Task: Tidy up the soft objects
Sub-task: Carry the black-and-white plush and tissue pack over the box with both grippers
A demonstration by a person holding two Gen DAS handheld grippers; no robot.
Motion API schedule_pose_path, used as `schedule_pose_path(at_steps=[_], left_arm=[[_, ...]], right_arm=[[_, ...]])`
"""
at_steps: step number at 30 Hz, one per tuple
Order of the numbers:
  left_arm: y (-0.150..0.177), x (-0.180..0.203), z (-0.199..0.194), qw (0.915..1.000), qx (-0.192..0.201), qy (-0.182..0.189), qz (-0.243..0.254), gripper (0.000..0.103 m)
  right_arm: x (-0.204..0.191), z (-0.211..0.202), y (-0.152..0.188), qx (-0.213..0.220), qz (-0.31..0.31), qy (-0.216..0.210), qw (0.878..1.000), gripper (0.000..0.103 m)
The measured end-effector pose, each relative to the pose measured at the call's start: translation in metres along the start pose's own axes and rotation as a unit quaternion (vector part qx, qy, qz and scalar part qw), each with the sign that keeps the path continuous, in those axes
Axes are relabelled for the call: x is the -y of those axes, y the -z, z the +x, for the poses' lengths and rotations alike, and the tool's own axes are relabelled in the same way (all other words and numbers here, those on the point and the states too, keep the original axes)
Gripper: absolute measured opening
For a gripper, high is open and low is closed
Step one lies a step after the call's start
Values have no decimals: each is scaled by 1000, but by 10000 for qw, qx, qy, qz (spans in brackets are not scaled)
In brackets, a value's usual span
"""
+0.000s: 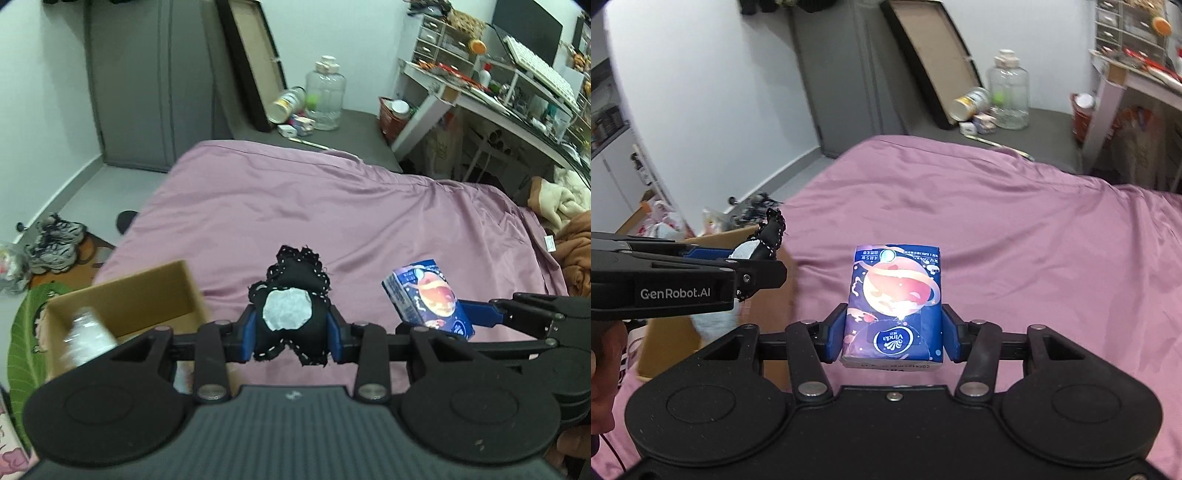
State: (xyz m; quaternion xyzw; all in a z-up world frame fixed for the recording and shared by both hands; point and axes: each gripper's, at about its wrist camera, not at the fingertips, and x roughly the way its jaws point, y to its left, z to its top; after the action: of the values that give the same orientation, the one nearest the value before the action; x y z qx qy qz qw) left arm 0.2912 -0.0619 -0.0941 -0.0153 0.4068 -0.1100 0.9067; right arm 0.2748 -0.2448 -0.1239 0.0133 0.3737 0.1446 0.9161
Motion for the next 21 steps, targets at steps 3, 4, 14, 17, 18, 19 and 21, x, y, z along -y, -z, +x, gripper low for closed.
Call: schedule_pose_path(at_steps=[3, 4, 14, 17, 18, 19, 21], left_arm=[[7, -15, -15, 9999, 24, -106, -75, 37], [10, -19, -19, 9999, 31, -148, -84, 37], [38, -68, -49, 9988, -48, -397, -295, 37], [46, -81, -51, 9981, -85, -442, -417, 37], [49, -85, -51, 9979, -94, -461, -442, 37], [53, -89, -52, 9977, -109, -457, -482, 37], [58, -95, -52, 9975, -134, -451, -519, 37]], right_arm=[[-15, -5, -2, 60, -68, -117, 9999, 50], [-19, -7, -3, 66, -53, -182, 9998, 50], [-65, -15, -7, 129, -196, -485, 9985, 50], [-77, -15, -6, 115, -234, -550, 9981, 50], [-80, -15, -5, 102, -246, -564, 9981, 50], [-83, -14, -5, 84, -248, -590, 9979, 50], [-86, -11, -5, 28, -168, -674, 9976, 50]])
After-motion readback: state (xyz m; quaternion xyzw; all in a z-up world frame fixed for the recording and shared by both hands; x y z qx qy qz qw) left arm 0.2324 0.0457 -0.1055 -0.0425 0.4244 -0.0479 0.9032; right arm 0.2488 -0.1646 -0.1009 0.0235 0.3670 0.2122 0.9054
